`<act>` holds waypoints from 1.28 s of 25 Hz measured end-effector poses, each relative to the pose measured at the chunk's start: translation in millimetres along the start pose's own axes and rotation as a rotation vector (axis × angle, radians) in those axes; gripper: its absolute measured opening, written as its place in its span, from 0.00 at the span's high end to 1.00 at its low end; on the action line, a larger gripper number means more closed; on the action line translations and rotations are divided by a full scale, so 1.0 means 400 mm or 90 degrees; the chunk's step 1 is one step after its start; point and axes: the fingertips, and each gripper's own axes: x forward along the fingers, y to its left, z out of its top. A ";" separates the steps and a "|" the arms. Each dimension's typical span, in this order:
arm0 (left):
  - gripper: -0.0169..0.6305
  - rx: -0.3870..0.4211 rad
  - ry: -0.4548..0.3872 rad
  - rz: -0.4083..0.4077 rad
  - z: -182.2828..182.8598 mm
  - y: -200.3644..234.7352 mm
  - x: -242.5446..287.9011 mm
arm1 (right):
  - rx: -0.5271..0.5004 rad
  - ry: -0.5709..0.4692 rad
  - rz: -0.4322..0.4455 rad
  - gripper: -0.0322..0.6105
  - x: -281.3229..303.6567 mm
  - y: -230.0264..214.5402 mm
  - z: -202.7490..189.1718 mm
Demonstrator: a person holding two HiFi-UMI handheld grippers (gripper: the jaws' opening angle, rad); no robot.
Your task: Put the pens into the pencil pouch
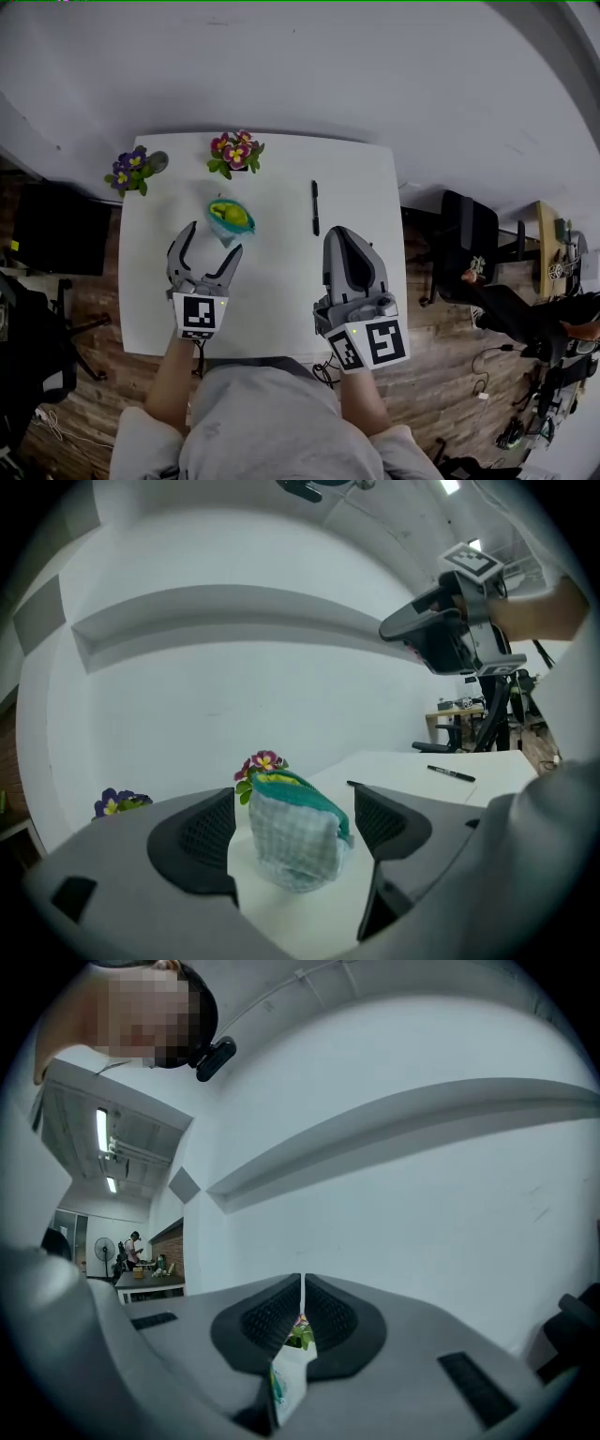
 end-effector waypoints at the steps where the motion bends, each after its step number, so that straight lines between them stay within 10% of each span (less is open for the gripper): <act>1: 0.41 0.003 0.007 0.000 -0.014 -0.003 0.010 | 0.003 0.005 -0.002 0.90 0.005 -0.005 -0.009; 23: 0.39 0.092 0.070 0.045 -0.083 0.009 0.152 | 0.031 0.056 -0.034 0.90 0.066 -0.094 -0.090; 28: 0.70 0.065 0.018 0.083 -0.049 0.038 0.141 | 0.034 0.059 -0.032 0.90 0.079 -0.101 -0.098; 32: 0.72 0.037 -0.058 0.080 -0.001 0.053 0.134 | 0.037 0.060 -0.030 0.90 0.089 -0.106 -0.100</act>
